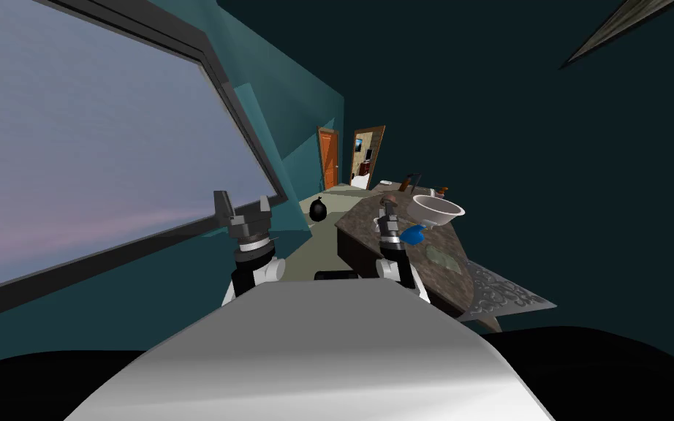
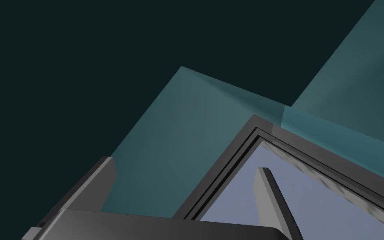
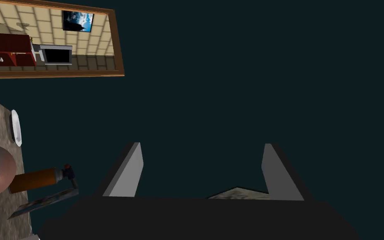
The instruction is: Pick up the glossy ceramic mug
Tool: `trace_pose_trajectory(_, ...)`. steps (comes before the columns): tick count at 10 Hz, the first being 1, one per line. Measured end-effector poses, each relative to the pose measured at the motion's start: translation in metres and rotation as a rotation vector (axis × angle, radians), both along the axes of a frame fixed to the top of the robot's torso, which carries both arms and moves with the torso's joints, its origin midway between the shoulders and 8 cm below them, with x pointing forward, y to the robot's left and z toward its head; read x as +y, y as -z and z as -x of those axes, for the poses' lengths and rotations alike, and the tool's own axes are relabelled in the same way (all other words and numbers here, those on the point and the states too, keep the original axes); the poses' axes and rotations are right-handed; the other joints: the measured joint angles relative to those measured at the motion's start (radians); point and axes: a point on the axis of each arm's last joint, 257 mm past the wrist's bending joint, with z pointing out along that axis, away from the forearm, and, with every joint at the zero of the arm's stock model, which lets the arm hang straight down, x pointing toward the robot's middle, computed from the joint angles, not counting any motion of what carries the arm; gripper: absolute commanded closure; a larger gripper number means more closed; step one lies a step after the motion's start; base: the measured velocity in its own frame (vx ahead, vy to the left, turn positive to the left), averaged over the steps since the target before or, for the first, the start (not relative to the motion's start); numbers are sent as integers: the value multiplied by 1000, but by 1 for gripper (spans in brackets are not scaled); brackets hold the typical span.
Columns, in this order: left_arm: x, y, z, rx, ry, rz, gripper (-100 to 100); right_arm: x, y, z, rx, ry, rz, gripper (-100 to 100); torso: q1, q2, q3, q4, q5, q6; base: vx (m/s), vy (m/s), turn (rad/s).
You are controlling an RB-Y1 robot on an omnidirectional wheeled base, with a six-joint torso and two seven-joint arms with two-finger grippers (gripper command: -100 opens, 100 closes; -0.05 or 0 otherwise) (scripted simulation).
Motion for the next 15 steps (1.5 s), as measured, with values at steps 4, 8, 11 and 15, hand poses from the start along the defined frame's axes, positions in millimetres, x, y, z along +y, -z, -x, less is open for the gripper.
trace_pose_trajectory(4, 0, 0, 0, 0, 0, 0, 0, -17, 30, -2, 90, 24, 124, -100, 5, 2, 1, 1, 1, 0, -38, 91, 81)
trace_pose_trajectory(8, 0, 0, 0, 0, 0, 0, 0, -60, 71, 9, 218, 76, 275, -100, 12, 6, 4, 1, 3, 0, -74, 169, 112)
trace_pose_trajectory(11, 0, 0, 0, 0, 0, 0, 0, -96, 100, 18, 324, 124, 398, -100, 11, 5, 3, 1, 3, 0, -55, 172, 123)
trace_pose_trajectory(15, 0, 0, 0, 0, 0, 0, 0, -150, 134, 37, 470, 189, 580, -100, 8, 4, 2, 1, 2, 0, -39, 145, 126)
